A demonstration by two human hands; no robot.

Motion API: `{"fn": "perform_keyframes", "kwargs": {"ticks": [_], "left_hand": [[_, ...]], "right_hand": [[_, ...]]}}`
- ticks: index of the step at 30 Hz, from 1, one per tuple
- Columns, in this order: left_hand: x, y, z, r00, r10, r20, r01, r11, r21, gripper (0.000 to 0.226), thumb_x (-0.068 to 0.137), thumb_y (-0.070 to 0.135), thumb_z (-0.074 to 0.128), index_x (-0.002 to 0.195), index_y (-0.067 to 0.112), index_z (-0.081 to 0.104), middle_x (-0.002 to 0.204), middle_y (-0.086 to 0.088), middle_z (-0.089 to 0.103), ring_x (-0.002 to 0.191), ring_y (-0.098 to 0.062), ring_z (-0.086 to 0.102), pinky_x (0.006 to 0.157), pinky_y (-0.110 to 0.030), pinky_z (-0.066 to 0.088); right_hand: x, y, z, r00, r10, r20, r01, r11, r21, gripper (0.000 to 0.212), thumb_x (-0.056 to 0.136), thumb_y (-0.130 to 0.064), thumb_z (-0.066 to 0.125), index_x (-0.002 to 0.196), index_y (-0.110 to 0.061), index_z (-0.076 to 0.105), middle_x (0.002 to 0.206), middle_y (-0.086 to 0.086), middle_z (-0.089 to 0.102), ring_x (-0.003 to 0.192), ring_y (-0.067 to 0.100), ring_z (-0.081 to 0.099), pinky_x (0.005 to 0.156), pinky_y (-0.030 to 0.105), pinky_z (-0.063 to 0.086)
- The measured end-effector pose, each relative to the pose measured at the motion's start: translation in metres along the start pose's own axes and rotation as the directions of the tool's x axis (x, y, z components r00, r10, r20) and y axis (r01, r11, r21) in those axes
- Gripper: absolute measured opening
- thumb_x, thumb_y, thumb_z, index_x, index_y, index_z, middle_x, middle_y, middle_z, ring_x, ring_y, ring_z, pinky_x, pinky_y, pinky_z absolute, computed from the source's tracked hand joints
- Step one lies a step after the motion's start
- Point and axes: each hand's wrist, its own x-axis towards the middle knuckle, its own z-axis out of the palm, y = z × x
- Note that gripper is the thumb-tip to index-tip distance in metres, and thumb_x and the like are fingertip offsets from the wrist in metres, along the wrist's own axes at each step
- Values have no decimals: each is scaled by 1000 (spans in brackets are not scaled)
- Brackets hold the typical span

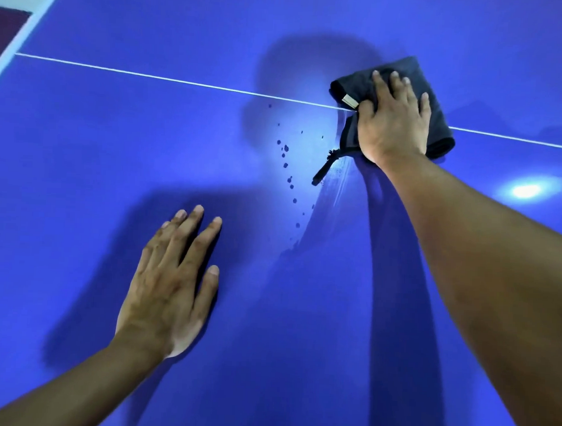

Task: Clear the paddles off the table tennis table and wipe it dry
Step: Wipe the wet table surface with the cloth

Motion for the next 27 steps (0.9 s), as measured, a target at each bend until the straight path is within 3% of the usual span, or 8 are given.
{"fn": "perform_keyframes", "kwargs": {"ticks": [4, 10, 18, 24, 27], "left_hand": [[1, 0, 2, 1000, 15, -2, -15, 1000, 14, 60, 102, 39, 27, 159, 19, 30, 168, -4, 20, 157, -24, 13, 126, -45, 16], [0, -1, 2, 1000, 22, -6, -22, 999, 28, 59, 103, 39, 22, 158, 19, 30, 168, -6, 21, 156, -24, 12, 126, -36, 5], [4, -3, 2, 996, 62, -67, -69, 991, -115, 67, 101, 44, 18, 154, 9, 38, 164, -14, 28, 153, -32, 22, 126, -46, 14], [5, -8, -2, 993, 20, -113, -57, 941, -333, 56, 98, 33, 33, 143, 3, 50, 154, -19, 39, 145, -34, 35, 120, -41, 24], [-11, -16, -9, 991, 114, -76, -133, 930, -342, 55, 96, 31, 32, 138, 1, 53, 154, -20, 39, 144, -34, 37, 120, -40, 28]], "right_hand": [[-13, 0, -2, 993, -98, 68, 101, 994, -42, 60, 105, -37, 22, 164, -30, 15, 172, 0, 10, 158, 16, 4, 128, 45, -2], [-92, -30, 1, 950, -289, 117, 290, 957, 11, 63, 100, -42, 20, 163, -34, 17, 172, -4, 13, 158, 14, 6, 128, 43, -1], [-207, -66, 6, 948, -300, 109, 296, 954, 44, 59, 105, -38, 24, 163, -35, 18, 172, -6, 12, 158, 10, 2, 128, 40, -6], [-309, -87, 7, 954, -283, 98, 277, 958, 71, 61, 102, -41, 21, 163, -36, 18, 171, -6, 13, 158, 10, 2, 128, 39, -6], [-363, -95, 4, 949, -299, 100, 289, 952, 105, 61, 102, -41, 23, 163, -34, 22, 171, -5, 17, 158, 11, 5, 128, 40, -4]]}}
